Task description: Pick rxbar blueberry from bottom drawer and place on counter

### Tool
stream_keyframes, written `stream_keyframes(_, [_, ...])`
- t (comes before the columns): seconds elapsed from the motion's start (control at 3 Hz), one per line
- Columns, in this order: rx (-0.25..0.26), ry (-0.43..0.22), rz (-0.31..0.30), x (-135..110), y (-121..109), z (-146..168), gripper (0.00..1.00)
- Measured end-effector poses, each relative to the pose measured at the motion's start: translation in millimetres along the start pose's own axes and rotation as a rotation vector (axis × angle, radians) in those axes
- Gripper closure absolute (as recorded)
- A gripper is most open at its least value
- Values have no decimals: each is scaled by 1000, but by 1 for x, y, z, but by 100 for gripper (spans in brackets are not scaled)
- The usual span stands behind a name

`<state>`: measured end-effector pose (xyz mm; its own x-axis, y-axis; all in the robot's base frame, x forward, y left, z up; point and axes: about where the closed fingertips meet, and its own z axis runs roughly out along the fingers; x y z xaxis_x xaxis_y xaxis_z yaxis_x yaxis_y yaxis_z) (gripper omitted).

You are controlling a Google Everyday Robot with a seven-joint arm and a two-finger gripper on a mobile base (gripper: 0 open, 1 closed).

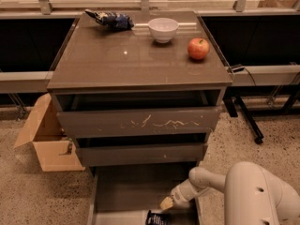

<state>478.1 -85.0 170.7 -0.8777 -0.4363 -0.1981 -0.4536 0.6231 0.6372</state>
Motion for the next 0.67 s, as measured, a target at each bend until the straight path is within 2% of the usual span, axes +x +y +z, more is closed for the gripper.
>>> stream_keyframes(0.33, [-24, 22, -42, 3, 4, -2, 15])
stream_keyframes(0.67, [48, 17, -104, 2, 4, -1, 0])
